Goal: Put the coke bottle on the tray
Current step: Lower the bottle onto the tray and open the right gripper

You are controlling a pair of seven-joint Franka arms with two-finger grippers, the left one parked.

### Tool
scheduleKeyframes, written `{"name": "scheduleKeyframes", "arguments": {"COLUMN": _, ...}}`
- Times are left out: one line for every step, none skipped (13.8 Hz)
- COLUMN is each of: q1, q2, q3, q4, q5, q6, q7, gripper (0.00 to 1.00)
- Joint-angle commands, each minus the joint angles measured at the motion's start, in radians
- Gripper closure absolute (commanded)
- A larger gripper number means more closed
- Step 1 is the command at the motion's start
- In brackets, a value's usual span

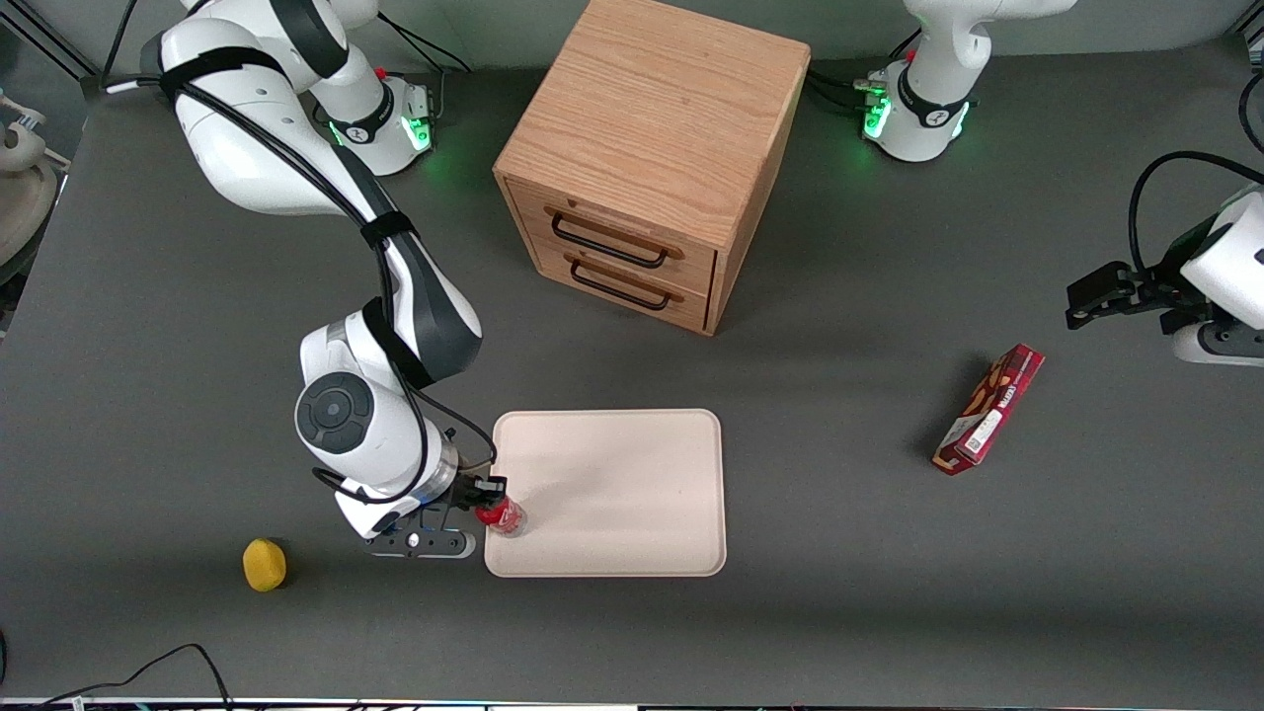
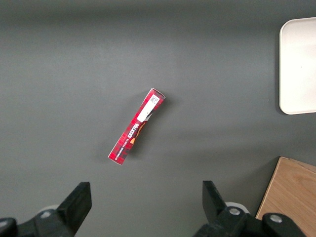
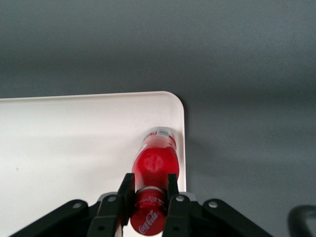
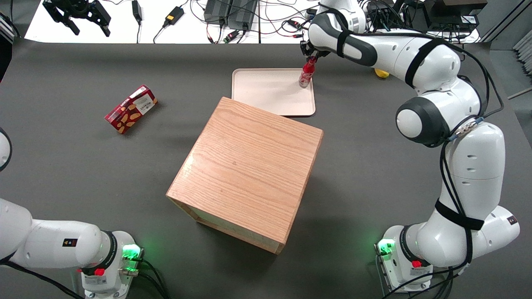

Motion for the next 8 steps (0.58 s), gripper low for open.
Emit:
{"name": "scheduleKeyframes", "arguments": {"q1": 0.006, "q2": 0.021, "q3": -0.001, "q4": 0.037, "q5": -0.009, "q6": 0.003, "q7": 0.029, "gripper": 0.71}}
{"name": "scheduleKeyframes", "arguments": {"q1": 0.006, "q2": 0.020, "q3": -0.001, "q4": 0.037, "q5": -0.009, "q6": 0.006, "q7": 0.030, "gripper": 0.35}}
{"name": "scheduleKeyframes", "arguments": {"q1": 0.004, "q2": 0.021, "q3": -0.001, "q4": 0.037, "q5": -0.009, "q6": 0.009, "q7": 0.030, "gripper": 0.23}}
{"name": "scheduleKeyframes", "arguments": {"q1": 0.003, "q2": 0.021, "q3": -0.001, "q4": 0.036, "q5": -0.009, "q6": 0.009, "q7": 0.029, "gripper": 0.16}}
{"name": "scheduleKeyframes", "arguments": {"q1": 0.004, "q2": 0.021, "q3": -0.002, "q4": 0.036, "q5": -0.009, "q6": 0.015, "q7": 0.027, "gripper": 0.00}}
{"name": "scheduleKeyframes", "arguments": {"q1": 0.007, "q2": 0.021, "q3": -0.002, "q4": 0.036, "q5": -0.009, "q6": 0.018, "q7": 0.027, "gripper": 0.00}}
{"name": "scheduleKeyframes", "arguments": {"q1": 0.014, "q2": 0.020, "q3": -0.002, "q4": 0.037, "q5": -0.009, "q6": 0.018, "q7": 0.027, "gripper": 0.00}}
{"name": "scheduleKeyframes", "arguments": {"q1": 0.014, "q2": 0.018, "q3": -0.002, "q4": 0.037, "q5": -0.009, "q6": 0.018, "q7": 0.025, "gripper": 0.00}}
